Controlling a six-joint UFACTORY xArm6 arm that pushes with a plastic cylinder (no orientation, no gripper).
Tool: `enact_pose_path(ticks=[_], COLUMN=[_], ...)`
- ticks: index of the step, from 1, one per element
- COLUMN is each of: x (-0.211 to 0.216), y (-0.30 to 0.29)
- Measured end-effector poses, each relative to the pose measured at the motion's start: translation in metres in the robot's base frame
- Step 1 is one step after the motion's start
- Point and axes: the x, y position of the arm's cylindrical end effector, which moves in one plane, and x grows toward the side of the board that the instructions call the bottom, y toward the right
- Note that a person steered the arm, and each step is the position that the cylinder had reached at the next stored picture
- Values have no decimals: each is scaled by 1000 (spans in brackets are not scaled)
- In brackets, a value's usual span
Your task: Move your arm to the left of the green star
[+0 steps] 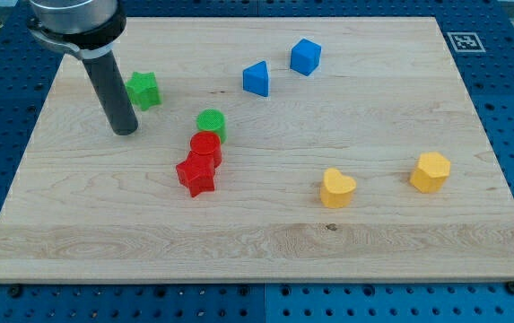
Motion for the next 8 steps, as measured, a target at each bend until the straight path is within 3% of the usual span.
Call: enact_pose_path(ticks=[2,4,5,7,8], x=[0,-31,-83,-89,-88], y=[-19,-119,-119,-32,-32])
